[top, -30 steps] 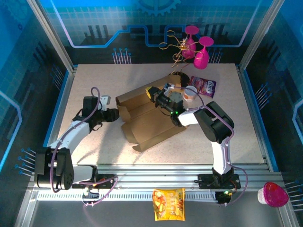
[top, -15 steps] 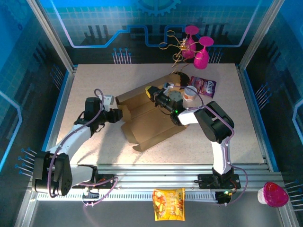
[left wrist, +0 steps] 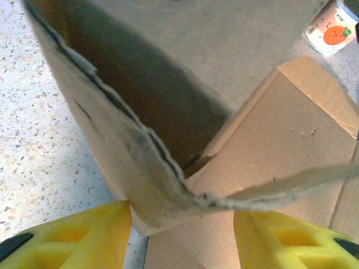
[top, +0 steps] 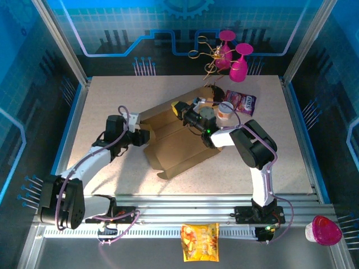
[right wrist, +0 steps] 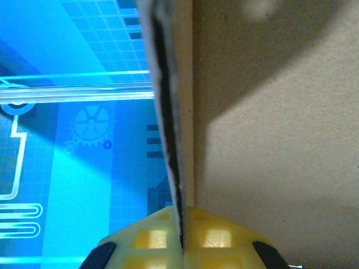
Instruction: Fold the paper box
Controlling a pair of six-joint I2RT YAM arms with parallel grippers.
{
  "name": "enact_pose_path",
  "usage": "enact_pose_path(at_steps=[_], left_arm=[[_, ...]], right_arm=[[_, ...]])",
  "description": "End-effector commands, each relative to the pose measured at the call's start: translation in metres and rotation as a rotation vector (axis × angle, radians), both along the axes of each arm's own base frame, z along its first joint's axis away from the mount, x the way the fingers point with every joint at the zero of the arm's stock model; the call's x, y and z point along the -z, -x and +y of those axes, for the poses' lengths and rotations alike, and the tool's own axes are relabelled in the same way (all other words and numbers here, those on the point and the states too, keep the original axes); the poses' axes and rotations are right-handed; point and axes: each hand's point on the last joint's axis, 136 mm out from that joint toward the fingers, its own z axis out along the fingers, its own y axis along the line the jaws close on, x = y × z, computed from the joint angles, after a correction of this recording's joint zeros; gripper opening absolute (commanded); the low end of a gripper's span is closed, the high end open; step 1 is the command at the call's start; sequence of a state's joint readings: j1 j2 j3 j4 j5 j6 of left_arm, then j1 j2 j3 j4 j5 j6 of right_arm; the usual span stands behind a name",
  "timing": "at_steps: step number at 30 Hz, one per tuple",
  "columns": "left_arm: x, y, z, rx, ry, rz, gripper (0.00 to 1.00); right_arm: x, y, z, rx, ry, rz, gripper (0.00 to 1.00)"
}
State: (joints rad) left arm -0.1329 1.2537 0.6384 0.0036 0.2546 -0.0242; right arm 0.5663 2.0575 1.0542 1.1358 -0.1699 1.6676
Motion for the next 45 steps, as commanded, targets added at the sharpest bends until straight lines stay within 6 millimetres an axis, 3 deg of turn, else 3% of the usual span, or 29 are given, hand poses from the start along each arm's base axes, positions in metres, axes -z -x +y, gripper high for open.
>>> enact_pose_path(at_steps=[1,17,26,31,33,35,39,41,45], left_arm=[[-0.013,-0.018,0.000,-0.041,-0.034,-0.064,0.53],[-0.016,-0.054,0.009,-0.243,-0.121,-0.135,0.58],[-0.006,-0.067,0.006,-0.275,-0.105,-0.073,0.32],[0.009,-0.064,0.011,-0.369,-0.095,0.028,0.14],[0.014,-0.061,0.011,-0.403,-0.097,0.057,0.12],[0.019,-0.059,0.009,-0.423,-0.093,0.074,0.15],[0.028,-0.059,0.002,-0.434,-0.109,0.099,0.34],[0.031,-0.061,0.002,-0.450,-0.109,0.106,0.39],[0.035,-0.065,0.003,-0.478,-0.108,0.115,0.37]], right_arm=[[-0.004,-0.005,0.000,-0.002,-0.014,-0.015,0.00],[-0.004,-0.004,0.005,0.001,-0.018,0.012,0.00],[-0.007,-0.009,0.008,0.022,-0.028,0.030,0.00],[-0.009,-0.011,0.008,0.040,-0.037,0.040,0.00],[-0.010,-0.012,0.008,0.045,-0.041,0.046,0.00],[-0.010,-0.012,0.007,0.053,-0.049,0.050,0.00],[-0.012,-0.013,0.008,0.059,-0.052,0.058,0.00],[-0.013,-0.014,0.007,0.062,-0.056,0.058,0.00],[-0.012,-0.014,0.007,0.068,-0.061,0.064,0.00]])
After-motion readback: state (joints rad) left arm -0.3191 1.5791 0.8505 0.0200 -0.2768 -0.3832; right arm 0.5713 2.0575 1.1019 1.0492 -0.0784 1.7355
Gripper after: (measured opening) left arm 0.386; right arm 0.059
